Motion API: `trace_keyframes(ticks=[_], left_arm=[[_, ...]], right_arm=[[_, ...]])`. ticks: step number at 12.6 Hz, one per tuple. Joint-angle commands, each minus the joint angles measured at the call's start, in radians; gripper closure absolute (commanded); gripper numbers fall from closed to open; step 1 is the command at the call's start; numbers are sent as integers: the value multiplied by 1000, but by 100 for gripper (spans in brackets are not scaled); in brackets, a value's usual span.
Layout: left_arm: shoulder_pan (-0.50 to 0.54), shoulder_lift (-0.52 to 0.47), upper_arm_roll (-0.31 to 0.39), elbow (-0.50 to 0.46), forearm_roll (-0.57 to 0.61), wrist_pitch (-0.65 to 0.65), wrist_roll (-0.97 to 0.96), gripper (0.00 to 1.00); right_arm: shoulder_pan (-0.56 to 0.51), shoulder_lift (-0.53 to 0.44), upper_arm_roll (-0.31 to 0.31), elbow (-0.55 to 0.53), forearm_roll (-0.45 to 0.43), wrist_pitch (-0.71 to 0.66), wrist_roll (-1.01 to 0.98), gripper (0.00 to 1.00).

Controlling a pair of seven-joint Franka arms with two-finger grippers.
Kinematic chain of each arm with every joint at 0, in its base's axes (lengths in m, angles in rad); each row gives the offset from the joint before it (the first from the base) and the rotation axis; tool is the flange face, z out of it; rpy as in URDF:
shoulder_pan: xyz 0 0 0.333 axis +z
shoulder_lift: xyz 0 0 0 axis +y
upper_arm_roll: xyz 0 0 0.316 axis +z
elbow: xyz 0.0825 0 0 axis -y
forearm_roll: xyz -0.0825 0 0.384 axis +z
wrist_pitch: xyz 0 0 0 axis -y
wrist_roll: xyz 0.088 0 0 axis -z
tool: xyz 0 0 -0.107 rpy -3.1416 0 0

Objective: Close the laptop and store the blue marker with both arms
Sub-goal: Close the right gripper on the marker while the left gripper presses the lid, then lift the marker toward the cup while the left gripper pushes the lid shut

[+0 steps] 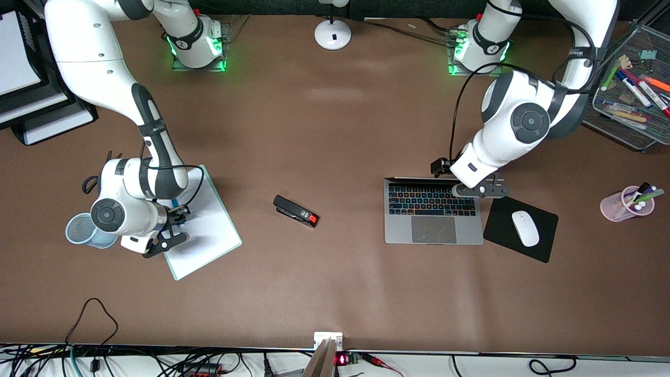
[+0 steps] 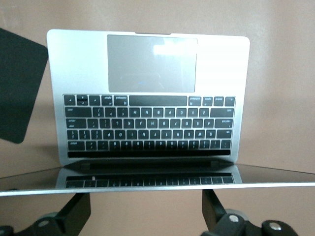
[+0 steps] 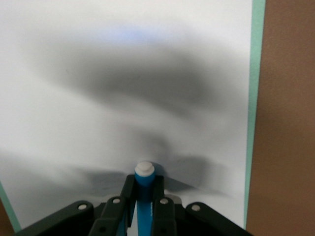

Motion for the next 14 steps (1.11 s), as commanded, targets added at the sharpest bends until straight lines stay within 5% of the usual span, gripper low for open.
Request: trace_keyframes(ticks=[1, 5, 10, 14], left_arm=[[5, 51, -1, 29, -10, 49, -3, 0], [8, 80, 0, 43, -8, 78, 0, 0], [8, 143, 0, 43, -8, 175, 3, 0], [8, 192, 0, 49, -8, 234, 6, 0]], right_arm=[[-6, -8, 4, 66, 38, -9, -17, 100], [-32, -81, -7, 150, 48, -87, -31, 100], [-136, -244, -6, 147, 51, -247, -283, 100], [-207, -301, -10, 152, 216, -248, -575, 100]])
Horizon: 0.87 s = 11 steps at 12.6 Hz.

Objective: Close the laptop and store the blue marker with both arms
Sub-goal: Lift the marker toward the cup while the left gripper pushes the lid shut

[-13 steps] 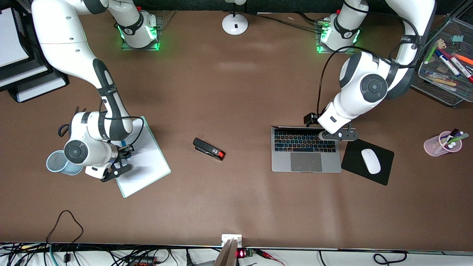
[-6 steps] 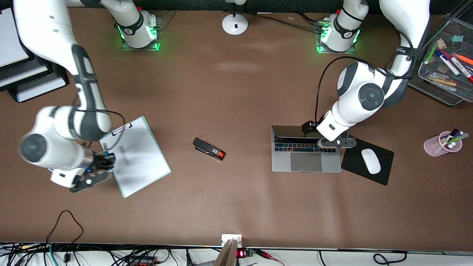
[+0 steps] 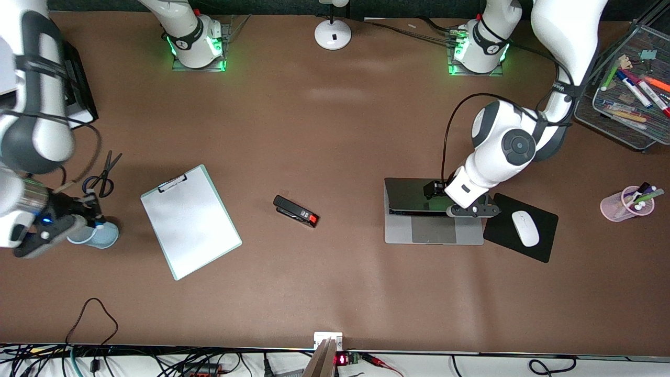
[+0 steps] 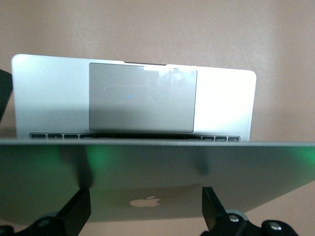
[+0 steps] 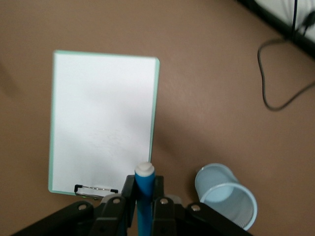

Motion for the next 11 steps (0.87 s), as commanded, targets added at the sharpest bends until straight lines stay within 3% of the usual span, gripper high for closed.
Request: trace_keyframes(ticks=[1, 4, 11], left_arm=[[3, 53, -1, 32, -8, 27, 6, 0], [2, 102, 4, 37, -8, 76, 6, 0], [0, 201, 16, 58, -10, 160, -3, 0]], right_arm=[[-49, -31, 7, -14, 104, -5, -218, 100], [-127, -28, 9, -12, 280, 6, -508, 100], [-296, 31, 10, -12, 593, -10, -1034, 100]])
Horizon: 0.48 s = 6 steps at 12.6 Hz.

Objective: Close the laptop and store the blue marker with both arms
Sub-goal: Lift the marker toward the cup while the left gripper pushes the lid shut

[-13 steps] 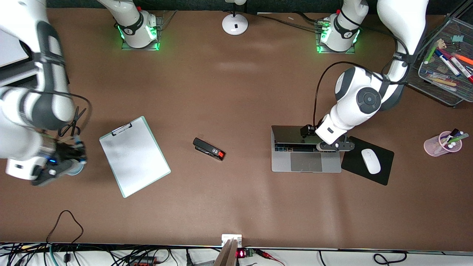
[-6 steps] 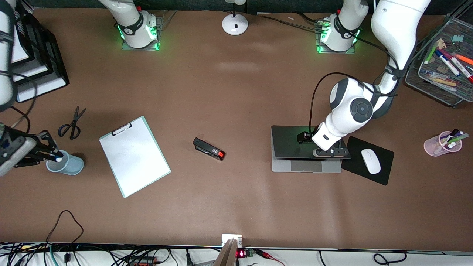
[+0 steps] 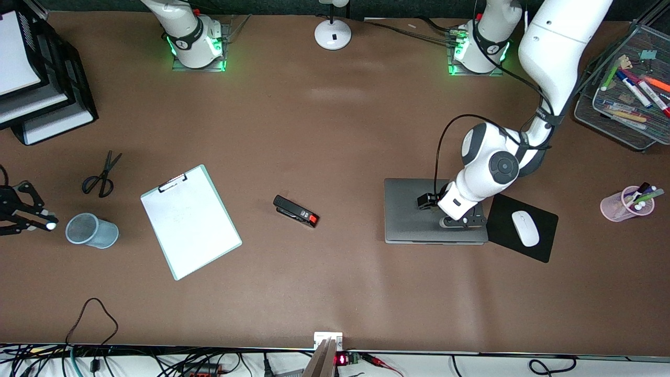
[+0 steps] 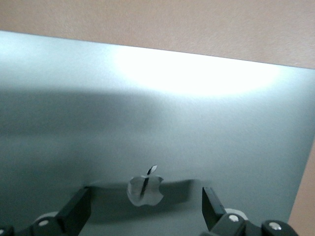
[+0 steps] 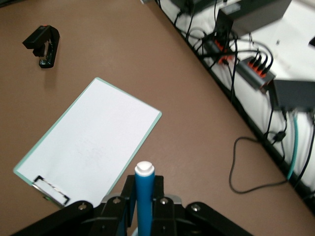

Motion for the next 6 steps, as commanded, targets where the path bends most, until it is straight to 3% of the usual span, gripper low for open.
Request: trace_keyframes(ticks=[1, 6], left_arm=[[1, 27, 10, 32, -10, 21, -3, 0], [13, -68, 18, 40, -8, -57, -3, 0]], right_arm=[[-57, 29, 14, -2, 127, -13, -213, 100], [-127, 90, 15, -2, 192, -151, -367, 100]])
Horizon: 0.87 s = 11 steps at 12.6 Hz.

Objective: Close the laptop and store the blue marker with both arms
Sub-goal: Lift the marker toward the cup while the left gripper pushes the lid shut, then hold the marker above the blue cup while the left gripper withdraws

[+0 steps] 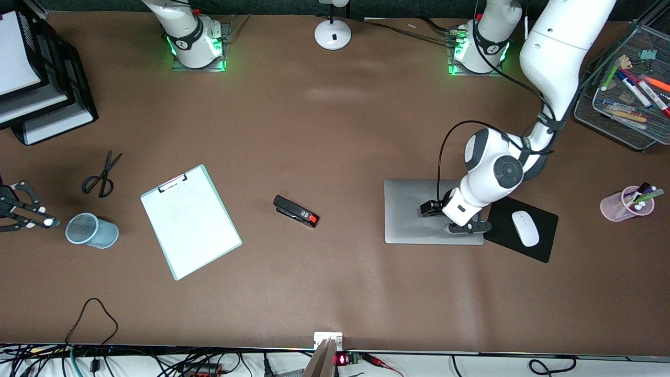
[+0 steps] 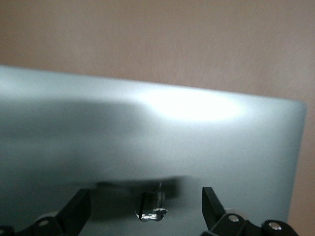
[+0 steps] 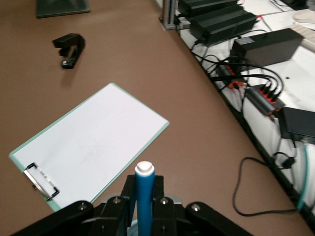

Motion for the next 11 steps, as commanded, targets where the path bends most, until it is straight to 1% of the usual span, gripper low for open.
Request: trace_keyframes(ticks=[1, 3, 5, 8, 9, 11], left_arm=[[11, -87, 7, 21, -8, -128, -3, 0], [24, -130, 7, 67, -7, -265, -1, 0], [31, -173, 7, 113, -8, -366, -4, 0], [33, -233, 21, 162, -2, -494, -6, 0], [33, -250, 24, 179, 16, -535, -6, 0], [31, -273, 22, 237, 115, -653, -6, 0]], right_arm=[[-26, 23, 15, 2, 55, -46, -142, 100], [-25, 25, 17, 2, 46, -49, -265, 100], [-25, 43, 17, 2, 23, -77, -385, 100], [-32, 93, 17, 2, 18, -143, -443, 100], [-34, 98, 17, 2, 17, -146, -451, 100], [-36, 100, 17, 3, 17, -144, -488, 100]])
